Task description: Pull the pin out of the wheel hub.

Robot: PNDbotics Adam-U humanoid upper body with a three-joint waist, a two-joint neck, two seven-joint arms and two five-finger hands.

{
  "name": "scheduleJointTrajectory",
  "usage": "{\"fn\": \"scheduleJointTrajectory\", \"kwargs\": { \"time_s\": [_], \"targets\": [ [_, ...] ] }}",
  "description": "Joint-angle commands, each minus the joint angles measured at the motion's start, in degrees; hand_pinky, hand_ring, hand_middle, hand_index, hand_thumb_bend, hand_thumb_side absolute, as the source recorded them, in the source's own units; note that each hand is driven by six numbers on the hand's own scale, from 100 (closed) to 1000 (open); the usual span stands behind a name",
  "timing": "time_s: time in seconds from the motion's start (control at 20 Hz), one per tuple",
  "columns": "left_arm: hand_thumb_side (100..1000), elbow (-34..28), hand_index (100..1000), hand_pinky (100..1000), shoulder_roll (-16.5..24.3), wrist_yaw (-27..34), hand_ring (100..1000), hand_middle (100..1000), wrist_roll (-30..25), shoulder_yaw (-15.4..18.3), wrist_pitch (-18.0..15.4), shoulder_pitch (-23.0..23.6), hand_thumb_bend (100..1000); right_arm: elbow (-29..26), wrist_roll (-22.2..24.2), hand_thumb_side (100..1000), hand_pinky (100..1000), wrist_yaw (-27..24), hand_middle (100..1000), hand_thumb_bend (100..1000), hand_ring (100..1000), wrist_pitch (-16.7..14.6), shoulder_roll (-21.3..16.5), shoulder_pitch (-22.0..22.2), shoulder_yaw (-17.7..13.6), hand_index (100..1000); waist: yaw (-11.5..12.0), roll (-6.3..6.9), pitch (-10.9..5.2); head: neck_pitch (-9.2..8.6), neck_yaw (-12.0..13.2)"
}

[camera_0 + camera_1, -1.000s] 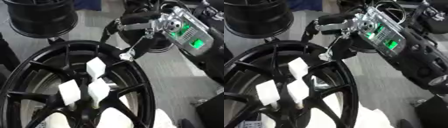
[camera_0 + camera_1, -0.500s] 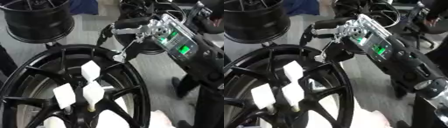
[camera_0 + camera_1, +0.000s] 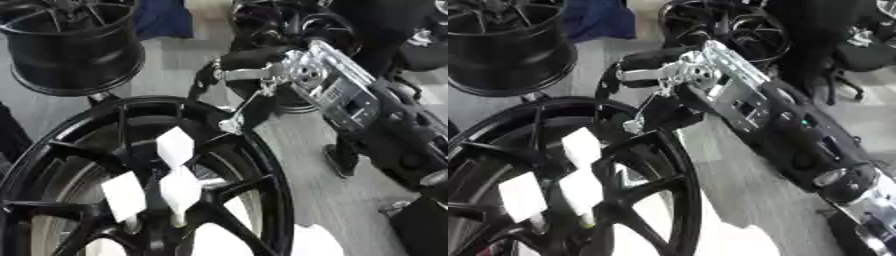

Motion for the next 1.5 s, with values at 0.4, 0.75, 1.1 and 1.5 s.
{"fn": "scheduleJointTrajectory", "kwargs": {
  "time_s": [0.4,0.75,1.1,1.5],
  "targets": [
    [665,-0.1,797,791,0.8,0.4,722,606,0.4,0.6,-0.1,-0.2,100,-3.9,1.0,145,911,5.2,814,181,886,-0.2,2.1,-0.8,-1.6,843,-0.2,0.32,-1.96,0.68,0.5],
    [670,0.1,798,791,0.3,0.6,723,606,0.3,0.5,0.1,-0.5,100,-5.6,4.9,108,918,6.1,819,244,893,-0.3,4.0,-0.3,-1.7,853,0.2,0.08,-2.05,4.28,-0.4],
    [671,0.3,797,791,0.0,0.7,723,606,0.2,0.4,0.2,-0.7,100,-4.5,7.1,136,916,6.4,819,265,894,0.6,5.4,0.8,-1.7,857,0.1,-0.16,-2.01,7.08,-1.5],
    [679,0.5,797,791,0.0,0.8,723,606,0.3,0.4,0.3,-0.9,100,-5.0,10.0,158,918,5.2,824,269,898,0.7,5.9,0.7,-1.2,865,0.2,-0.55,-1.72,6.94,-1.9]
  ]
}}
